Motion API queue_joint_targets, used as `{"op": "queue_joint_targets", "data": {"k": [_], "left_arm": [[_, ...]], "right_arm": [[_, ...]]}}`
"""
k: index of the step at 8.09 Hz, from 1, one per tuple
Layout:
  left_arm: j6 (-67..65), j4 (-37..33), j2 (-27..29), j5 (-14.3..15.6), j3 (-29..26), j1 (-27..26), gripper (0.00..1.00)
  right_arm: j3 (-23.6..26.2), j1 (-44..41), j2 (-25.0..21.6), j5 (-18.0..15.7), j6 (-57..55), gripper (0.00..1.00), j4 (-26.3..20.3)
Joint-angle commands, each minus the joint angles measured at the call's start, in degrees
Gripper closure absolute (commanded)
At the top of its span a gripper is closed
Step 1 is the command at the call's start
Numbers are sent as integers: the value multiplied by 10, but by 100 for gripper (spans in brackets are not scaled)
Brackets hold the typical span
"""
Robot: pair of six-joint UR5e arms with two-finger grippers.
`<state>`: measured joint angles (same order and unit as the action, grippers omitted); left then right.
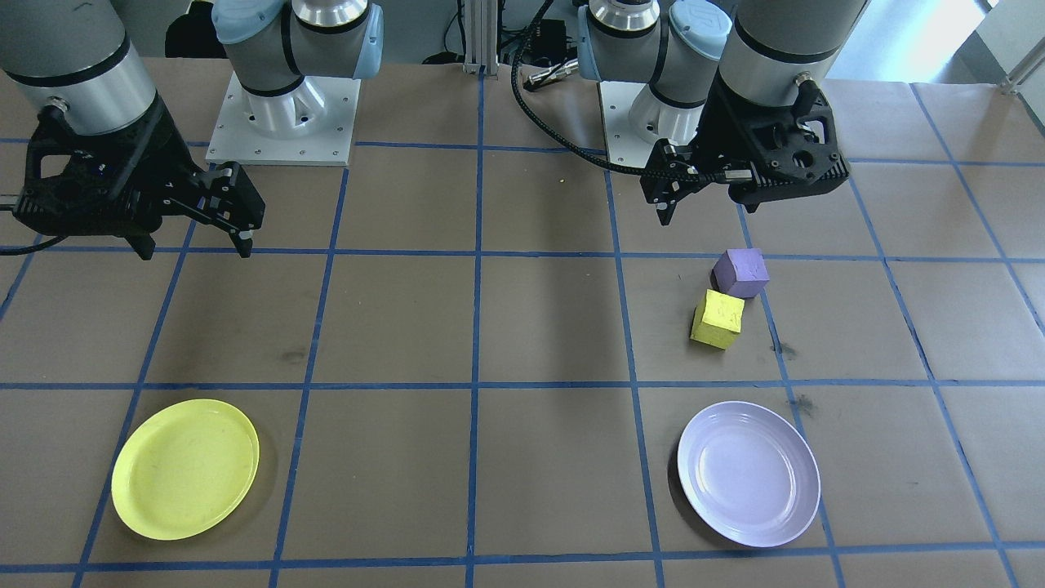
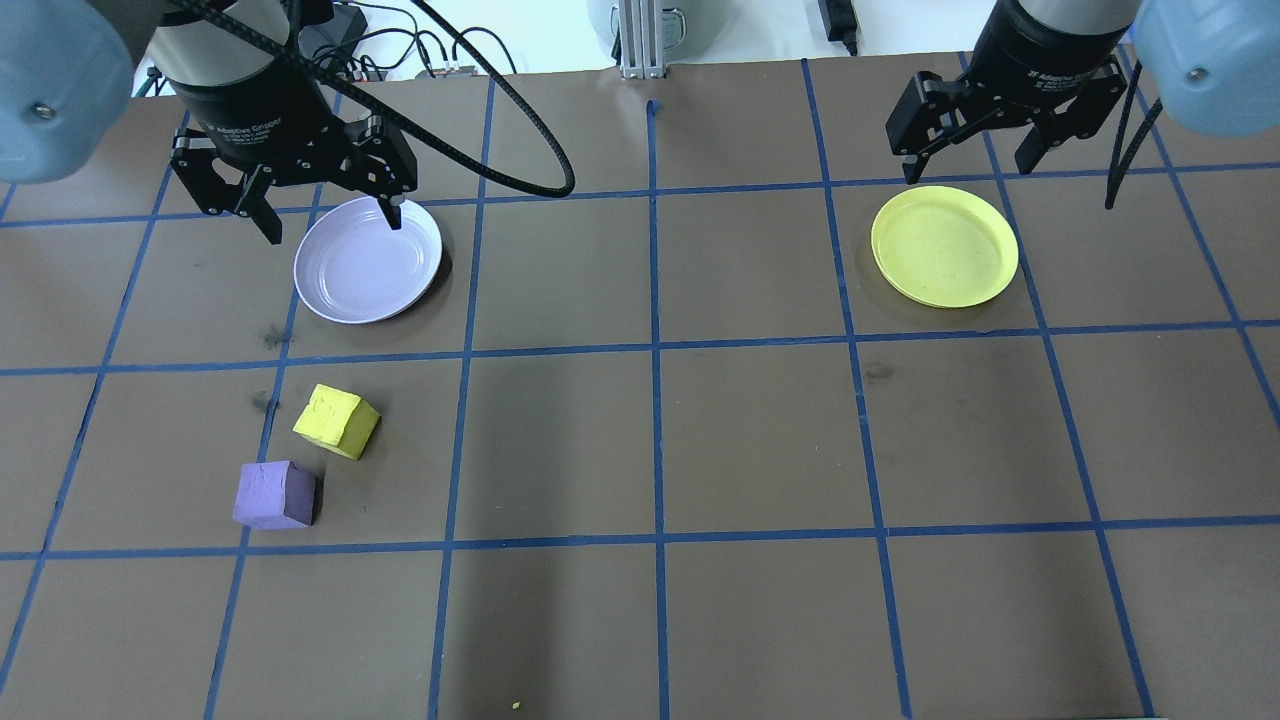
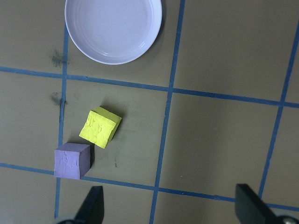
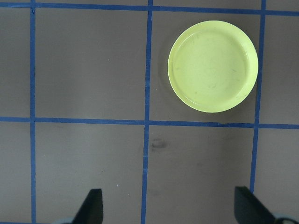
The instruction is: Sort blocks by color into plates
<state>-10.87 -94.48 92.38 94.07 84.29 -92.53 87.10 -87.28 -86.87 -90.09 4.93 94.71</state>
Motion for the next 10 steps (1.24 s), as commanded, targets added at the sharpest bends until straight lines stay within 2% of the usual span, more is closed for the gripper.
{"op": "queue_joint_targets", "data": {"k": [1,2,3,4,6,7,9,10], "left_arm": [[29,0,-1,1,0,4,0],[44,0,-6,4,3,5,0],[119,1,-21,8,9,15,0],[182,-3,-46,8,20,48,0],[316,20,-67,-1,85,207,0],[326,33,-76,-1,119,259,0],[322,47,-97,-1,179,277,0],[316,51,-102,-13,216,277,0]], "right_arm": [[2,0,0,0,0,0,-1],[2,0,0,0,0,0,-1],[2,0,0,1,0,0,0],[2,0,2,0,0,0,-5],[2,0,2,1,0,0,-6],[2,0,2,1,0,0,-6],[2,0,1,3,-1,0,-4],[2,0,1,3,0,0,-4]]}}
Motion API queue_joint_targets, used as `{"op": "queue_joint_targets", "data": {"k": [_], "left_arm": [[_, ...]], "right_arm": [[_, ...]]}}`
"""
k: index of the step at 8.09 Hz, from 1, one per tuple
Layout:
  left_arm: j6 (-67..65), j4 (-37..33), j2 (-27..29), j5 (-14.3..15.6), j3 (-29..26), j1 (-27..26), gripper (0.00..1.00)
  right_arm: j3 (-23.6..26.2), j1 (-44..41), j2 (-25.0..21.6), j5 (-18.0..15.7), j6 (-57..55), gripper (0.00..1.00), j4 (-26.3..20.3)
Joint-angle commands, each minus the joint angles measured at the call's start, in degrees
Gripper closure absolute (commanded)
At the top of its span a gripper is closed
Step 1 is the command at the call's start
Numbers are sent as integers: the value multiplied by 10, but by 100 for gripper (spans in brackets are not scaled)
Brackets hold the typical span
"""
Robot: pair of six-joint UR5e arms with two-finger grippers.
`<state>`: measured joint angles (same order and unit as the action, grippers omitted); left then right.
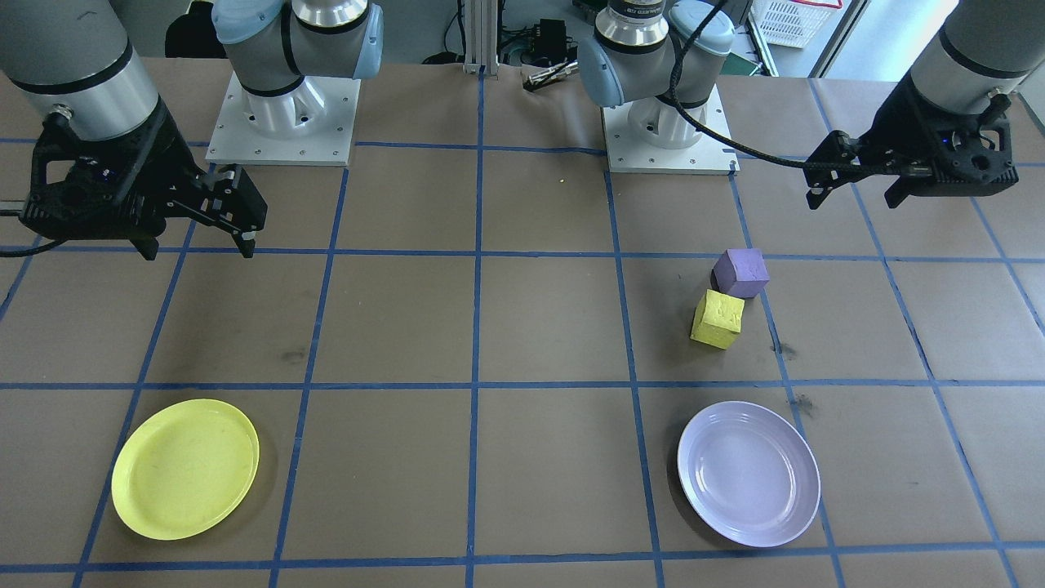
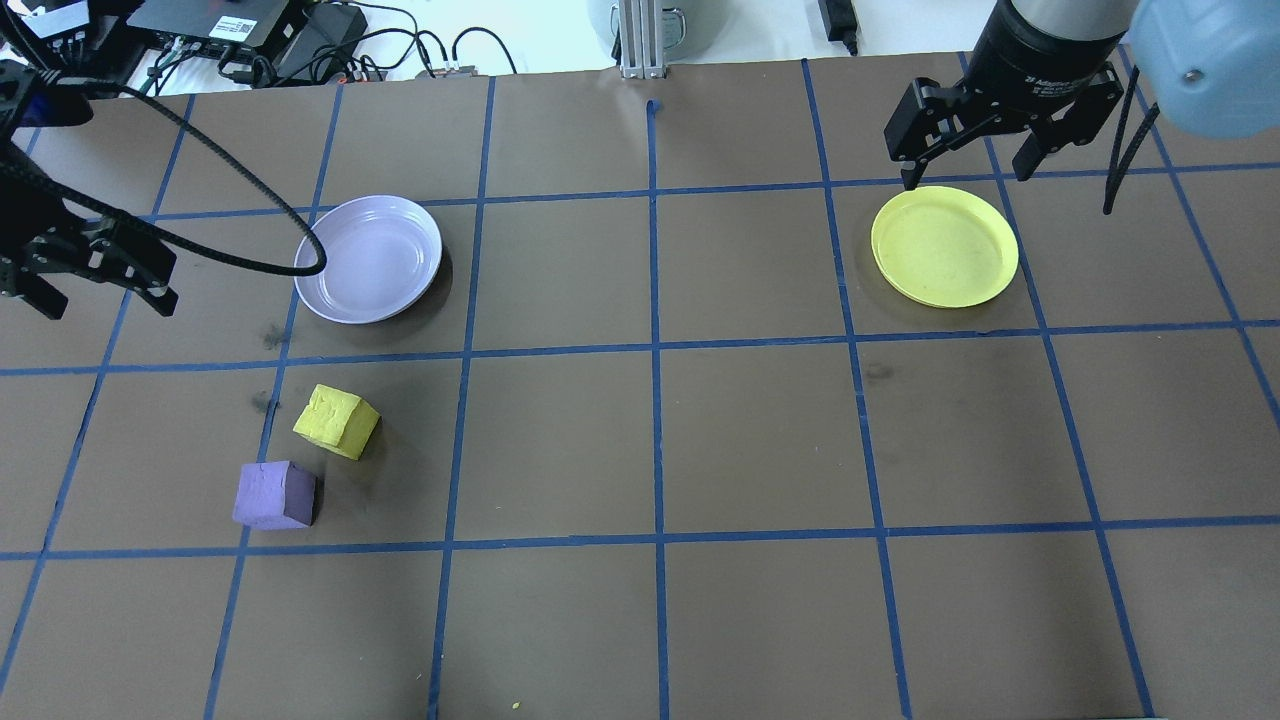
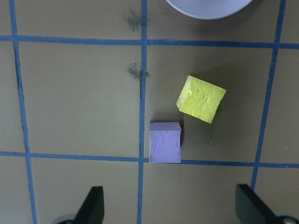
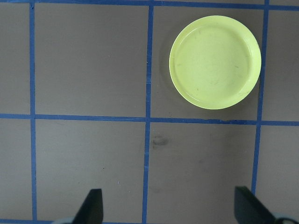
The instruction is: Sort blocks by color into plates
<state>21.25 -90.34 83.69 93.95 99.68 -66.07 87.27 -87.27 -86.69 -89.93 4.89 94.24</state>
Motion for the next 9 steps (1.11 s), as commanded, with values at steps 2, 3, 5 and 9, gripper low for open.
{"op": "queue_joint_targets", "data": {"k": [2,3,5,9], "left_arm": [[-2,44,-6,-33,115,16,0],[3,45,2,-27,118,17,0],[-1,49,79,-30,116,18,0],[4,79,134,-34,122,19,0]], "right_arm": [[0,-1,-1,3,-1,0,2],[0,-1,-1,0,0,0,1],[0,-1,-1,3,0,0,2],[0,-1,-1,6,0,0,3]]}}
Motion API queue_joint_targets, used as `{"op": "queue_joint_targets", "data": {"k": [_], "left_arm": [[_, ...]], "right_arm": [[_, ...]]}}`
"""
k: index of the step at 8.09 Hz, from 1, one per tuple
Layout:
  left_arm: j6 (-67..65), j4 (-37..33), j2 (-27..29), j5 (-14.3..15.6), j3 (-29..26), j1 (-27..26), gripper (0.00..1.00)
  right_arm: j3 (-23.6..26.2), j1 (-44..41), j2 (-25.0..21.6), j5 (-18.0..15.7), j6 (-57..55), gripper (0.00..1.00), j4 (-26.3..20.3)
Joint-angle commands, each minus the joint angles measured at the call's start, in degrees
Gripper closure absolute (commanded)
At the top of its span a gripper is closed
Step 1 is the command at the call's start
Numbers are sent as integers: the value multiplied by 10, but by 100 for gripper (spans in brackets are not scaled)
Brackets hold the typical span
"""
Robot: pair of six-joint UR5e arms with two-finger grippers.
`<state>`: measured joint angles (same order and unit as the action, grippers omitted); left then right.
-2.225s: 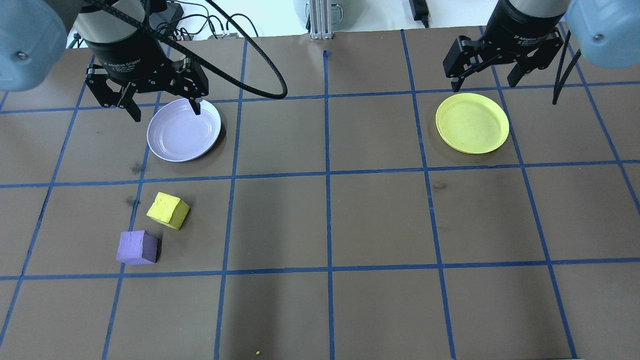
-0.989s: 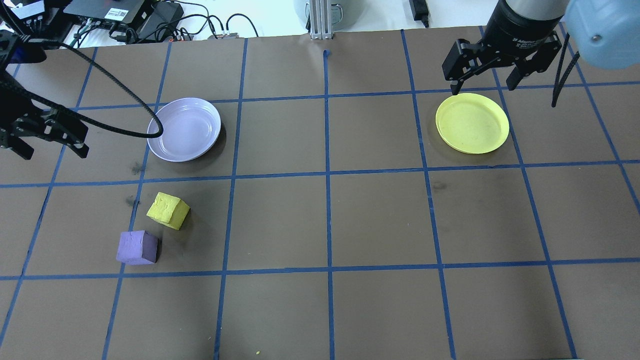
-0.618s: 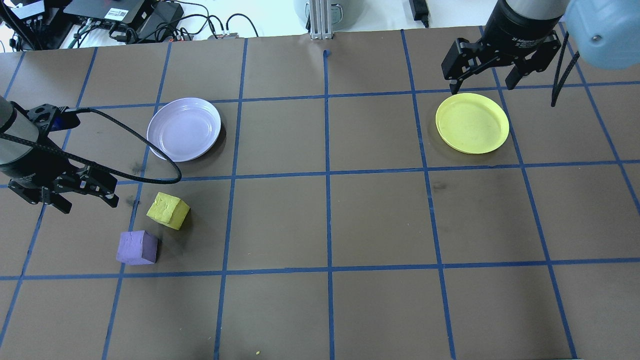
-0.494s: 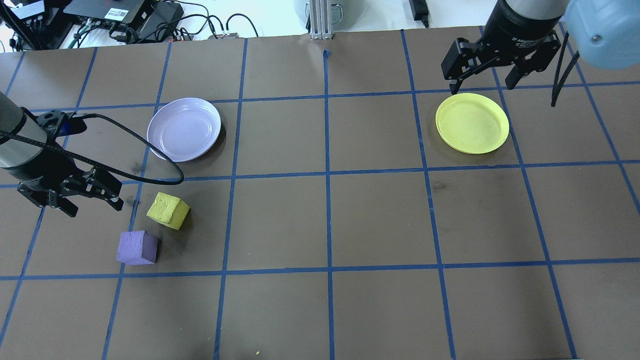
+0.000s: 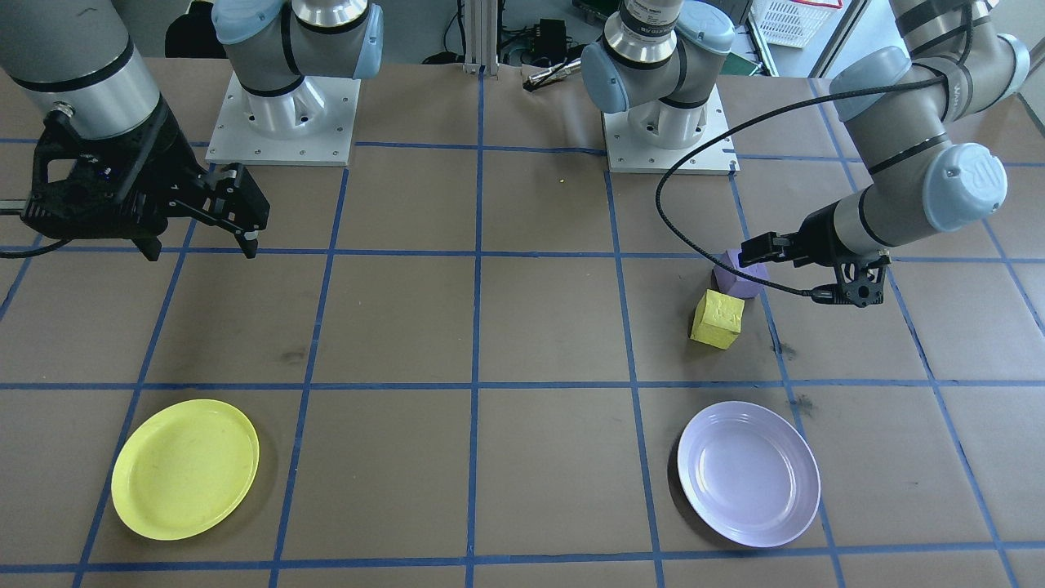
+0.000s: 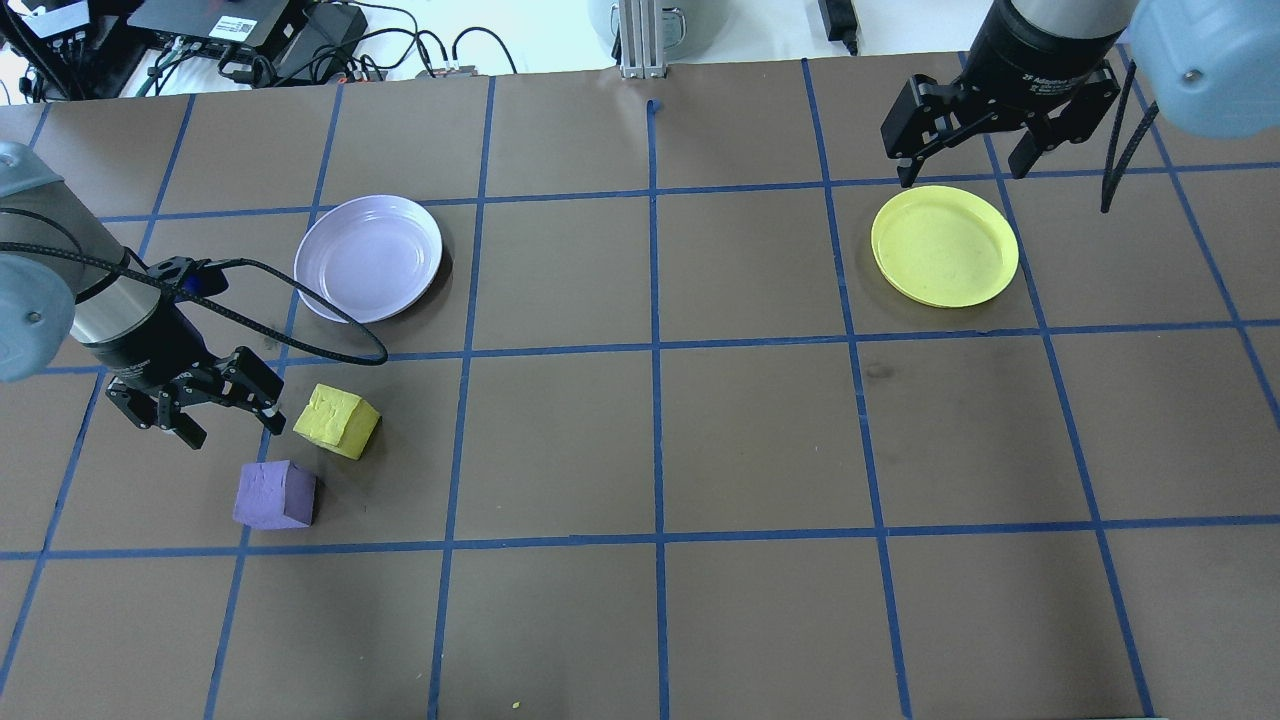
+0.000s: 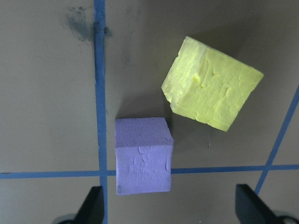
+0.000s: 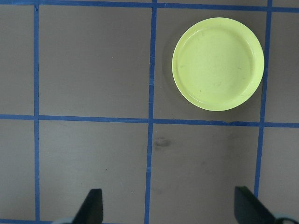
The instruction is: Sort blocks by color into plates
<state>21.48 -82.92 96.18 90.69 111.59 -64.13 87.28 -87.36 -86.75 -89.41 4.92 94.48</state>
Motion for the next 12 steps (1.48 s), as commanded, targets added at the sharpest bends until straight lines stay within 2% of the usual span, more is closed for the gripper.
{"op": "queue_joint_targets", "data": {"k": [1,3,5,10,11,12], "left_arm": [[-1,6,15,-2,15,0,0],[13,12,19,-2,46,1,0],[22,16,54,1,42,5,0],[36,23,65,4,45,12,0],[37,43,68,5,46,12,5],[37,50,75,5,47,12,25]], "right_arm": [[0,0,0,1,0,0,1],[0,0,0,3,0,0,2],[0,0,1,3,0,0,2],[0,0,1,3,0,0,1],[0,0,1,1,0,0,3],[0,0,1,2,0,0,3]]}}
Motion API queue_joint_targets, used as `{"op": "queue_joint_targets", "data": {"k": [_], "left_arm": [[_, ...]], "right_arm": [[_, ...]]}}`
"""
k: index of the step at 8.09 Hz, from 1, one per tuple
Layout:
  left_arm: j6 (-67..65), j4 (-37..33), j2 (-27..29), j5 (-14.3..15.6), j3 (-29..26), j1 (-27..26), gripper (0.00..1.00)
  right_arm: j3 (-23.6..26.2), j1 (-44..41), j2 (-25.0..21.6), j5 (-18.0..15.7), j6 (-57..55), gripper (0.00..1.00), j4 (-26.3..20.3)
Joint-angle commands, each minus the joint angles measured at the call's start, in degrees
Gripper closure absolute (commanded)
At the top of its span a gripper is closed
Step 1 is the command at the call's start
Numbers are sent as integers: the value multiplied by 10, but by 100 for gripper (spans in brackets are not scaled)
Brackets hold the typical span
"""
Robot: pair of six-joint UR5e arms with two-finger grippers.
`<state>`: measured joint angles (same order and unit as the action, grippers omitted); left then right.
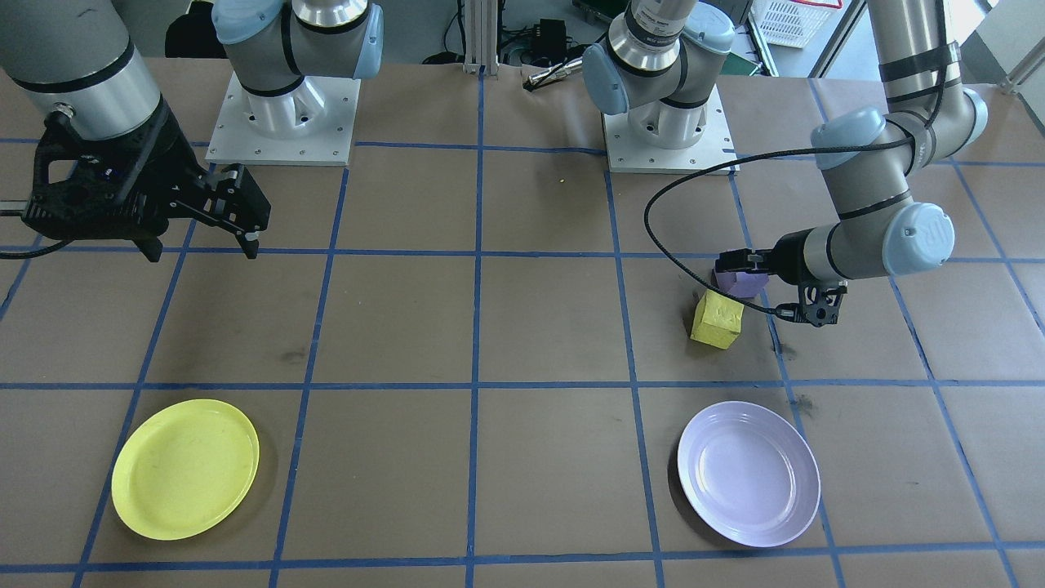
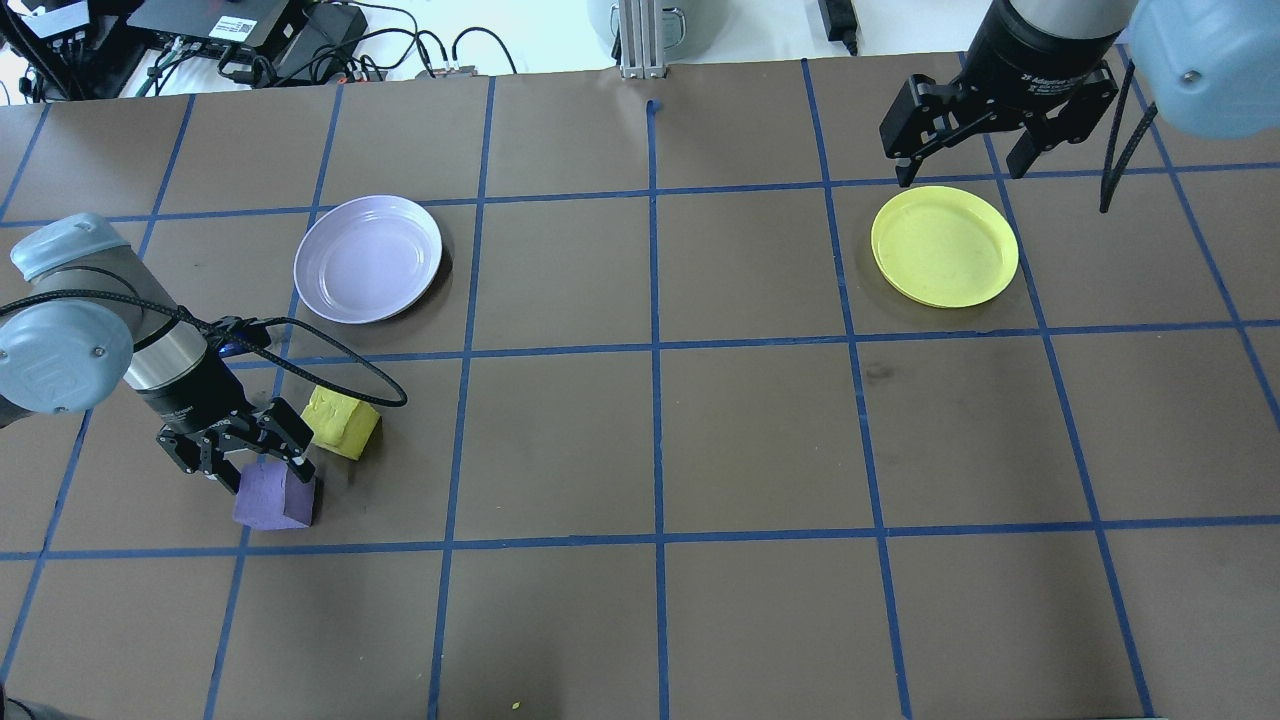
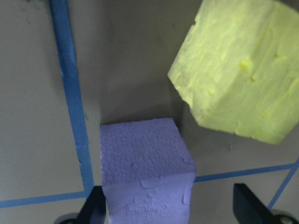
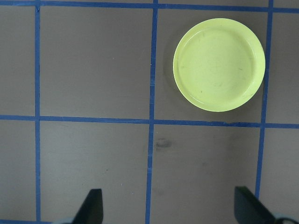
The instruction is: Sort blocks by color into plates
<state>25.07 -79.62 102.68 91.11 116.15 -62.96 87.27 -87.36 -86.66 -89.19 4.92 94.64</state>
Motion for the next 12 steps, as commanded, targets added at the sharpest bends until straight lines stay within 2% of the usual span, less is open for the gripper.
{"op": "queue_joint_targets", "data": {"k": [1,2,3,4,5,7,8,10,11,12], "left_arm": [[2,18,13,1,0,0,49],[2,19,16,1,0,0,72],[3,20,17,6,0,0,100],[0,20,16,33,0,-1,100],[2,19,9,41,-7,-1,100],[-11,-17,-26,41,-10,-5,100],[-8,-37,-47,37,-32,-3,100],[-1,-140,-35,33,-154,-1,100],[-2,-196,-7,13,-229,-4,100],[-5,-207,44,3,-306,-15,100]], "right_arm": [[0,0,0,0,0,0,0],[0,0,-2,-5,1,0,2],[0,1,-2,-7,1,0,1],[0,1,-2,-9,1,0,1],[0,1,-3,-9,1,0,-2],[5,1,-3,-8,0,0,-2],[6,1,-3,-9,0,0,-5],[6,0,-3,-5,0,0,-5],[6,0,-3,-5,0,0,-5],[6,1,-3,-7,0,0,-5]]}}
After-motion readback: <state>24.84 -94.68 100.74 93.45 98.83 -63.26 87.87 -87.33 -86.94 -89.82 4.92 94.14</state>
